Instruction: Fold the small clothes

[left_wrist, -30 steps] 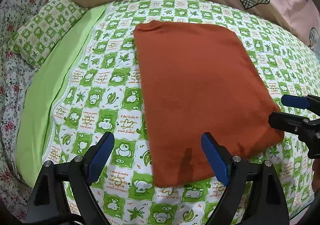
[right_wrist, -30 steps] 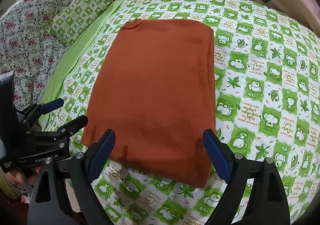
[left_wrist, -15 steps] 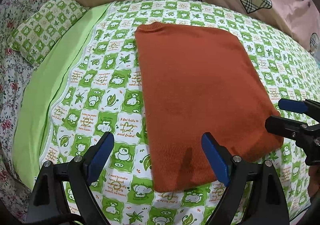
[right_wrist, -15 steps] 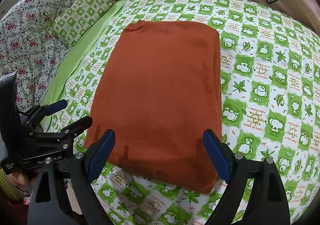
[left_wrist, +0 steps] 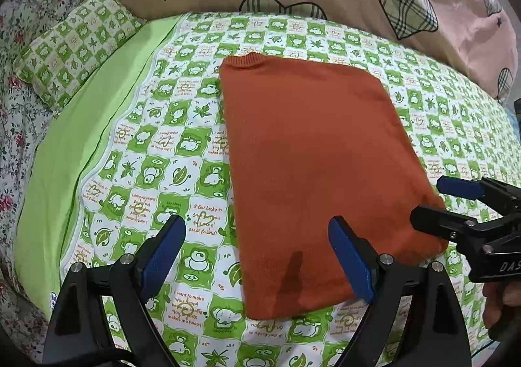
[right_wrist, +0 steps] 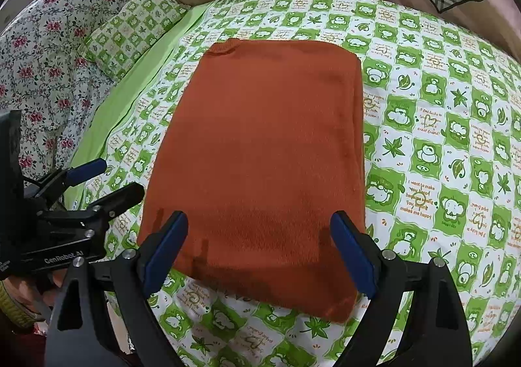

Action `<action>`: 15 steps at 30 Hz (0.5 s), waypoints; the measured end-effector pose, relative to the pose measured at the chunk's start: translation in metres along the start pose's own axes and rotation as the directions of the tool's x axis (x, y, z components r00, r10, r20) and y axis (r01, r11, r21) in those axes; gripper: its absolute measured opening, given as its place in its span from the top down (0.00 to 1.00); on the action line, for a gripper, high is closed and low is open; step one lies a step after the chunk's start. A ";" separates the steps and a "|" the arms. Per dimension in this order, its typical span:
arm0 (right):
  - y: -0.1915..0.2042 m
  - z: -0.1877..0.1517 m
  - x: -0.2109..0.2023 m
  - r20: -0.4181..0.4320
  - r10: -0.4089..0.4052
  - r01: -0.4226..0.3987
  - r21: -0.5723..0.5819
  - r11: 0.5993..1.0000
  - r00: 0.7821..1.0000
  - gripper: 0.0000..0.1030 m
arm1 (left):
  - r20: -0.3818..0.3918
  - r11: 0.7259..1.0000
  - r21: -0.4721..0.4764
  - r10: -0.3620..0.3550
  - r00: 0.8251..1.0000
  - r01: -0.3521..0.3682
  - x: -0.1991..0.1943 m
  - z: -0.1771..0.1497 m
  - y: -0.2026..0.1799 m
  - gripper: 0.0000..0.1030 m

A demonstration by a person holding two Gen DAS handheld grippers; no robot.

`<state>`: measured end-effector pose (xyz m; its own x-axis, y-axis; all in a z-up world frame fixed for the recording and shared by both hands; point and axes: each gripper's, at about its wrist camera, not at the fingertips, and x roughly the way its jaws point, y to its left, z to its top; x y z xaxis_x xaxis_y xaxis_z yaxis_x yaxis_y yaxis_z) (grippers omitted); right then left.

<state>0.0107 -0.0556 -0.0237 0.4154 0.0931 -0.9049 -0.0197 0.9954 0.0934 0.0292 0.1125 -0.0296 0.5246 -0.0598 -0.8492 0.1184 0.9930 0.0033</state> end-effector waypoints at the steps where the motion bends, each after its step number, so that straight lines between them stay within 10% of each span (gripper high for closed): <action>1: 0.000 0.000 0.001 0.001 -0.001 0.001 0.001 1.000 1.000 0.13 | 0.001 1.000 0.001 -0.001 1.000 0.001 0.000 0.000 0.000 0.13; 15: -0.003 -0.002 0.001 0.015 0.004 -0.004 0.010 1.000 1.000 0.13 | 0.009 1.000 0.009 -0.012 1.000 0.012 -0.001 0.000 -0.002 0.13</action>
<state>0.0094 -0.0586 -0.0255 0.4292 0.0968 -0.8980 -0.0125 0.9948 0.1012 0.0279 0.1103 -0.0284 0.5307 -0.0728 -0.8444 0.1324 0.9912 -0.0023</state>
